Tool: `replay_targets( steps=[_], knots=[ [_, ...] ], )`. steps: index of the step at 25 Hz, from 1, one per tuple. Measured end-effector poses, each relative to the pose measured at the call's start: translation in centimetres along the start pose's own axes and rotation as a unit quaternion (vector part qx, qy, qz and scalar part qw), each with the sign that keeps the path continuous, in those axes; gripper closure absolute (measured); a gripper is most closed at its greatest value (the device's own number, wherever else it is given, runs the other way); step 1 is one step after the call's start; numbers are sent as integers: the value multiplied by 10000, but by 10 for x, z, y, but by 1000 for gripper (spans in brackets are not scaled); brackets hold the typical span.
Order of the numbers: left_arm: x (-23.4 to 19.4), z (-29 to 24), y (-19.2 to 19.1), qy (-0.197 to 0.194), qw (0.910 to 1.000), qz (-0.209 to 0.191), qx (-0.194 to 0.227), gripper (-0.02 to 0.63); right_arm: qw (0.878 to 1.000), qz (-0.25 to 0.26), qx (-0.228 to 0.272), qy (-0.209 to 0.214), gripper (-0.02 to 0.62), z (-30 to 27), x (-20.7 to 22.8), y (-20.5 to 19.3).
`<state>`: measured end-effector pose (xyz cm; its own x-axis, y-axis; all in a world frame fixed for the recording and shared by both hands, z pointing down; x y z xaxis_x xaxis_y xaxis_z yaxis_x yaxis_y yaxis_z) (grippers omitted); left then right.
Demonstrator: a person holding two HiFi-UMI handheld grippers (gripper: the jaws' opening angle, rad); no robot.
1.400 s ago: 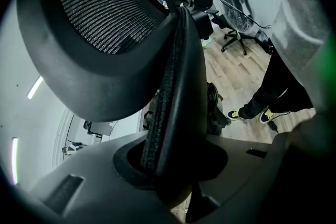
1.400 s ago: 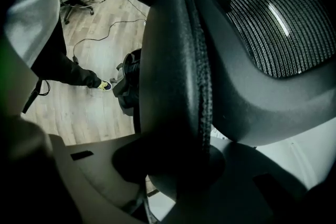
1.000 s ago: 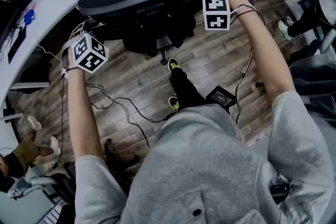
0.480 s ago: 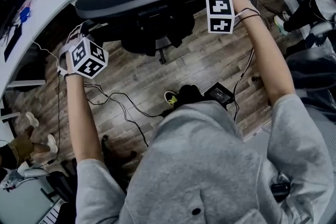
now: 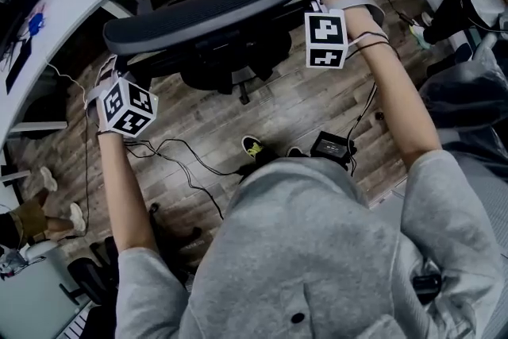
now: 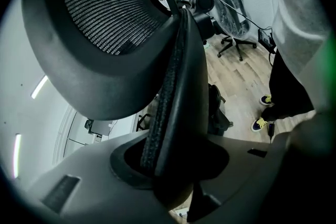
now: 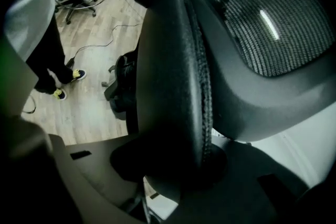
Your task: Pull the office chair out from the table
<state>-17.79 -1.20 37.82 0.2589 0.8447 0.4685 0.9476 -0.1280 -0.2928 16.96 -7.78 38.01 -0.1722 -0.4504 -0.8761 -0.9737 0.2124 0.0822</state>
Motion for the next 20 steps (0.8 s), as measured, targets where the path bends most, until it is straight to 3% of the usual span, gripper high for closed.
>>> replay_targets(
  steps=[1, 3, 6, 9, 11, 14, 16, 18, 20],
  knots=[
    [2, 2, 0, 79, 9997, 175, 127, 454, 9996, -219, 108, -124, 453, 3, -1, -1],
    [4, 7, -9, 293, 9942, 899, 520, 360, 9944, -940, 356, -338, 396, 9, 0, -8],
    [11, 23, -33, 511, 9706, 2119, 1024, 278, 9765, -1972, 664, -558, 341, 23, 7, -26],
    [32, 40, -46, 672, 9482, 2754, 1433, 279, 9589, -2588, 890, -754, 342, 36, 4, -41],
    [42, 50, -52, 883, 9280, 3197, 1695, 279, 9489, -2890, 966, -822, 342, 41, 4, -49],
    [67, 68, -57, 1278, 8769, 4005, 2331, 279, 9323, -3313, 930, -1114, 342, 52, -3, -64],
    [93, 78, -52, 1387, 8472, 4366, 2690, 279, 9067, -3939, 764, -1298, 342, 63, -13, -83],
    [121, 83, -36, 1338, 8339, 4514, 2880, 279, 8782, -4538, 628, -1373, 342, 80, -30, -100],
    [148, 84, -12, 1178, 8308, 4537, 3001, 279, 8575, -4932, 667, -1305, 344, 102, -47, -107]
  ],
)
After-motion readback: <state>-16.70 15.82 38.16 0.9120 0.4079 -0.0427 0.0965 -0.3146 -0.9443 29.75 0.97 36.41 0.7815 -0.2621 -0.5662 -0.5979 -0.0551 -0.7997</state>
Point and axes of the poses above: the fingertips, and each gripper's own axes: z backward along the fingers, x to its right, y out of its top, the point moved 6 cm from there along z, backward along the fingers, and after that the axes turned 14 degrees about -y, right-handed, at the moved point
